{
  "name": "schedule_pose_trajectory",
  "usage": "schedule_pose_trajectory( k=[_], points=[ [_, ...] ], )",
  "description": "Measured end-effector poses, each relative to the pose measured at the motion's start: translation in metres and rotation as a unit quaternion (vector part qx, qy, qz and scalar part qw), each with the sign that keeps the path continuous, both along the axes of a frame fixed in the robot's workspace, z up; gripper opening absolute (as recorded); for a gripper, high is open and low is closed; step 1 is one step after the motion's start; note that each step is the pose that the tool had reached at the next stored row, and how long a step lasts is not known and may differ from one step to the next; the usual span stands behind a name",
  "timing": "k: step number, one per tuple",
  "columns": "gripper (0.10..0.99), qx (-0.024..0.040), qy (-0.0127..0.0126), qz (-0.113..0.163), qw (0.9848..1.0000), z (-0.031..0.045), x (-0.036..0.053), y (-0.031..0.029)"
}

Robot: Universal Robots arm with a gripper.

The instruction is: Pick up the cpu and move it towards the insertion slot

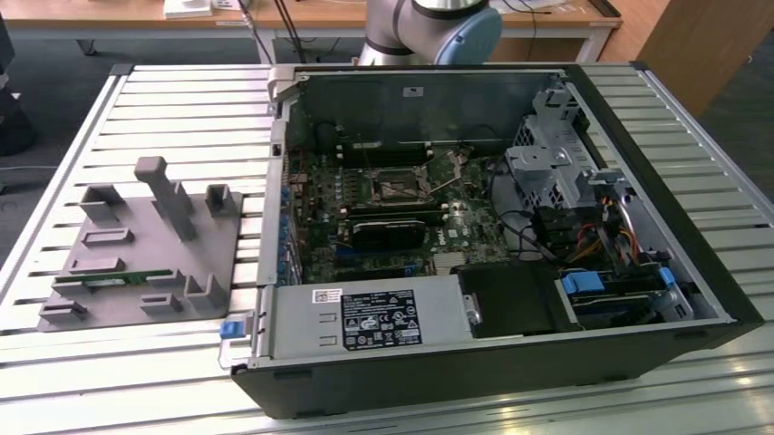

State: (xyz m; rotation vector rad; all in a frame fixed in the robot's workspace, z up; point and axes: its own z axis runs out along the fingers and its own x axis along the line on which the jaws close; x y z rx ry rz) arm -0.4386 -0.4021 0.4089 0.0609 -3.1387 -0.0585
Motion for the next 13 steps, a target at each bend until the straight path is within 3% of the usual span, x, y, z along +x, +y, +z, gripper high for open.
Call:
schedule_pose_trajectory(
  k=[13],
  points=[
    [0.533, -0.0001, 0.0001, 0.000, 1.0000, 0.0000, 0.0308, -0.0001]
  ],
)
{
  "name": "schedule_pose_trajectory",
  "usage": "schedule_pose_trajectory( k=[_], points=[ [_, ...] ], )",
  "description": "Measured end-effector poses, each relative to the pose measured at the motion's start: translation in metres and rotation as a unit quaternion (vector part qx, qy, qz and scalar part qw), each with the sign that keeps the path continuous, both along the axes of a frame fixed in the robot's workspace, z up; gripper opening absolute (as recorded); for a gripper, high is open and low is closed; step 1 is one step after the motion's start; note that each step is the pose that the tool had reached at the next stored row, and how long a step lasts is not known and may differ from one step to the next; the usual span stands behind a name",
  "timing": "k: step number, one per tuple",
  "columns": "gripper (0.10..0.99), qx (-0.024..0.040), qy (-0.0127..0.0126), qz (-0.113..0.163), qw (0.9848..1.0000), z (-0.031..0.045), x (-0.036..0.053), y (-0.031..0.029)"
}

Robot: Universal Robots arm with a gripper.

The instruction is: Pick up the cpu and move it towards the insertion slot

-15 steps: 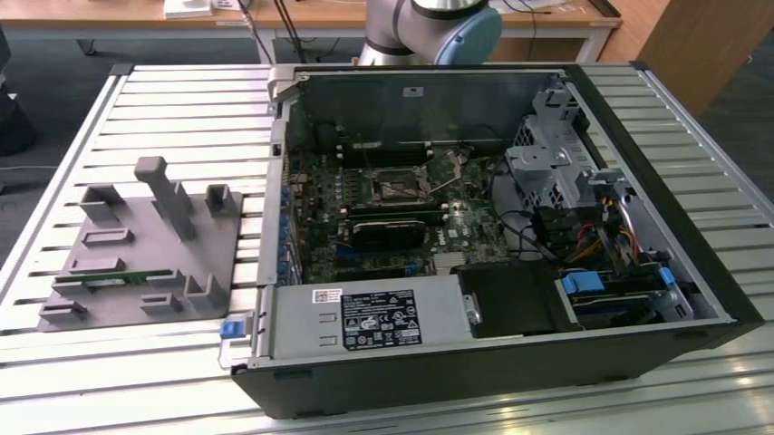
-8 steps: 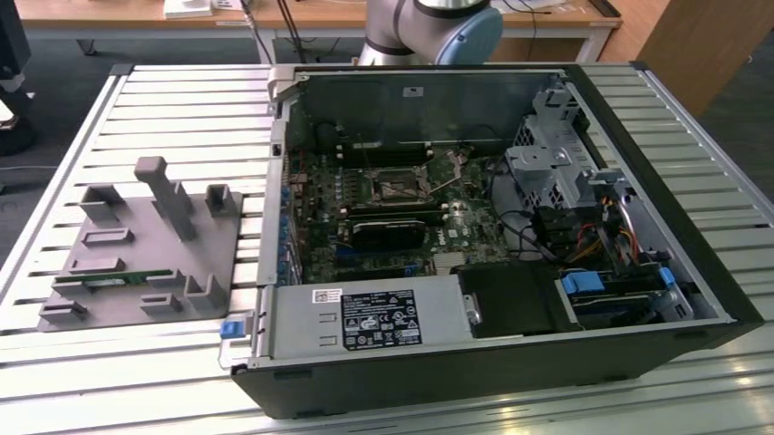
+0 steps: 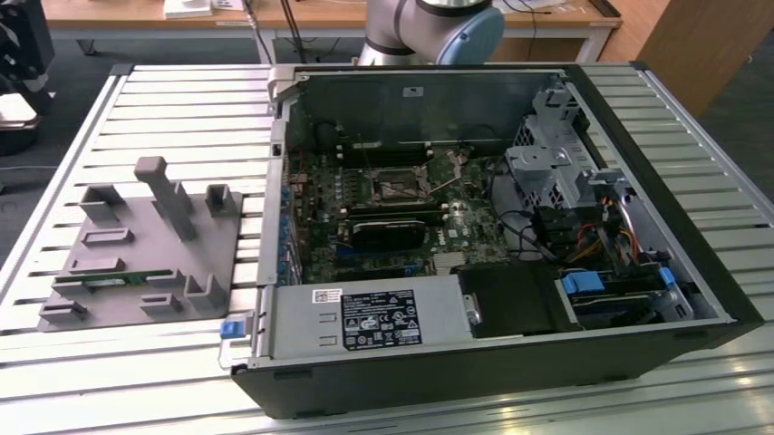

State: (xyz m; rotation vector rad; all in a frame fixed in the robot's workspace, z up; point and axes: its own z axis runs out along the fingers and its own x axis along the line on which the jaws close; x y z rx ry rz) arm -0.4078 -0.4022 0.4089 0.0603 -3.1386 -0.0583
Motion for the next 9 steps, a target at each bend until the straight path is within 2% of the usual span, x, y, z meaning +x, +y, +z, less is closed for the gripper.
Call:
schedule_pose_trajectory(
  k=[9],
  points=[
    [0.533, 0.0000, -0.0001, 0.000, 1.0000, -0.0002, 0.0232, 0.0000]
  ],
)
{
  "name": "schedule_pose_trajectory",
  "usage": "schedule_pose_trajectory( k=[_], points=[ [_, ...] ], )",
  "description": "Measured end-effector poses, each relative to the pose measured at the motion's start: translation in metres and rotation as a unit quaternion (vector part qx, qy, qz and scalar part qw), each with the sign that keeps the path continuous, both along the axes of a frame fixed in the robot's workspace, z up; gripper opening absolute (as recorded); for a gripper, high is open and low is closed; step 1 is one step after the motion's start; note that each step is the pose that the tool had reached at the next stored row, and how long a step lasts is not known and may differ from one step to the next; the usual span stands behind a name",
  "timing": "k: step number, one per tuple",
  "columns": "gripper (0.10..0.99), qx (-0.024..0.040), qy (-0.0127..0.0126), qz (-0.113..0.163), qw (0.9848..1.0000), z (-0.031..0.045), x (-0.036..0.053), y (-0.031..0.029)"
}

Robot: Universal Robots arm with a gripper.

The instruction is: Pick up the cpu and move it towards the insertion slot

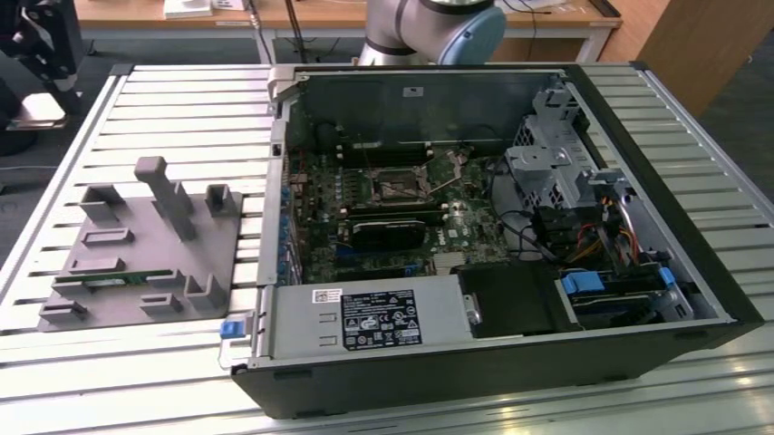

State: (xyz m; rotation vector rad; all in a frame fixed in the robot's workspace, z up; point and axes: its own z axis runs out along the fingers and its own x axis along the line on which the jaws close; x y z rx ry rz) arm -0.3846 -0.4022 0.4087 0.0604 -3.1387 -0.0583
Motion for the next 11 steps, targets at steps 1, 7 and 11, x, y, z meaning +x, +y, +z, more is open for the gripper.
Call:
schedule_pose_trajectory(
  k=[1, 7, 11],
  points=[
    [0.533, 0.0000, 0.0000, 0.000, 1.0000, 0.0000, 0.0023, 0.0000],
    [0.533, 0.0000, 0.0000, 0.000, 1.0000, -0.0001, 0.0137, 0.0000],
    [0.533, 0.0000, 0.0000, 0.000, 1.0000, -0.0001, 0.0213, 0.0000]
  ],
)
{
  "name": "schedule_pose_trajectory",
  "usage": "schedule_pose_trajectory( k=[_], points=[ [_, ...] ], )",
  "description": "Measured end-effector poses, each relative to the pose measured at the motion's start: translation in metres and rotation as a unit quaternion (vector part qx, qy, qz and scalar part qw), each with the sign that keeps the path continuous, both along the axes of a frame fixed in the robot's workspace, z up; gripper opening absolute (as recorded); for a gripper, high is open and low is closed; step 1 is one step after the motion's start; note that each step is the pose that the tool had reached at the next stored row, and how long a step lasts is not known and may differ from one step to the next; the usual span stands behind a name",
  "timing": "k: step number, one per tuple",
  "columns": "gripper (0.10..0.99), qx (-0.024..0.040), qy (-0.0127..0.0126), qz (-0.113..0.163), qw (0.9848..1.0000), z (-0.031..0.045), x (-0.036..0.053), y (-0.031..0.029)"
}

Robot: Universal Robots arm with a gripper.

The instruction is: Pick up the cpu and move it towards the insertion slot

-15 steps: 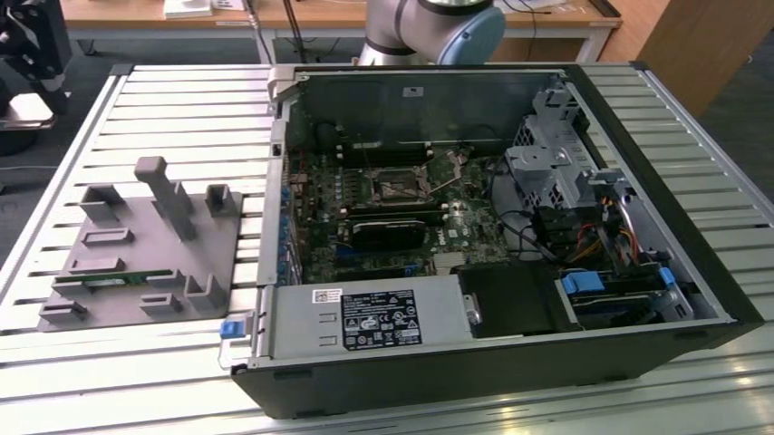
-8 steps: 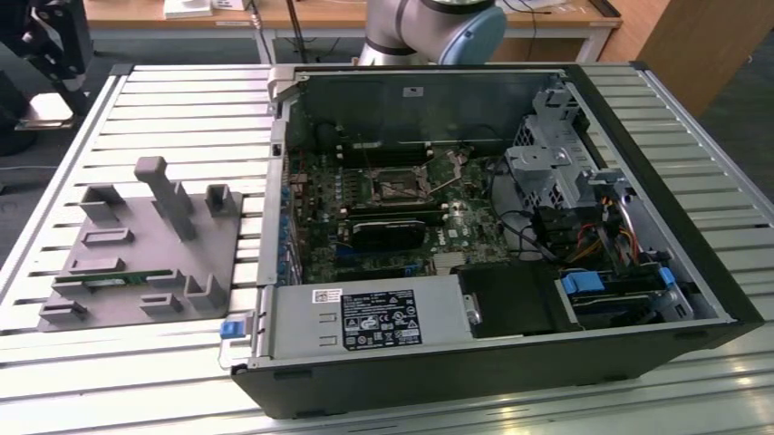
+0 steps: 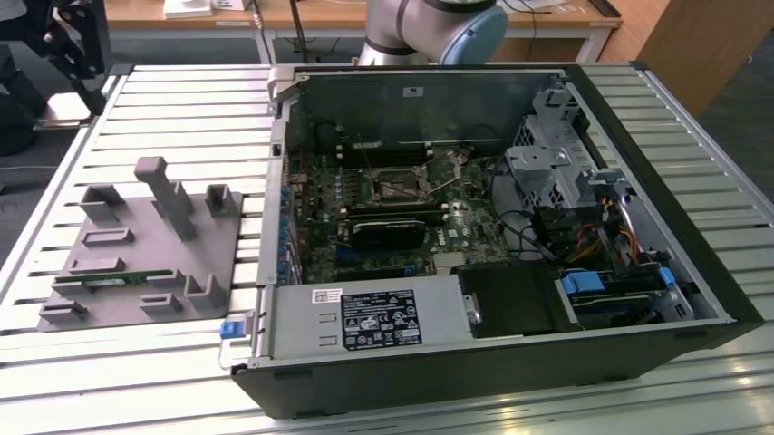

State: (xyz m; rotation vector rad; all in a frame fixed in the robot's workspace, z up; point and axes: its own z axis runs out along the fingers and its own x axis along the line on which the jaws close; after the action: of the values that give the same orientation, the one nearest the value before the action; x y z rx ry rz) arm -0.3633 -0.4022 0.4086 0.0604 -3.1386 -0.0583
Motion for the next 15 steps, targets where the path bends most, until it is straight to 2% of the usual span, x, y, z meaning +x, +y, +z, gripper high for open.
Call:
schedule_pose_trajectory(
  k=[15],
  points=[
    [0.533, 0.0000, 0.0000, 0.000, 1.0000, -0.0002, 0.0287, 0.0000]
  ],
)
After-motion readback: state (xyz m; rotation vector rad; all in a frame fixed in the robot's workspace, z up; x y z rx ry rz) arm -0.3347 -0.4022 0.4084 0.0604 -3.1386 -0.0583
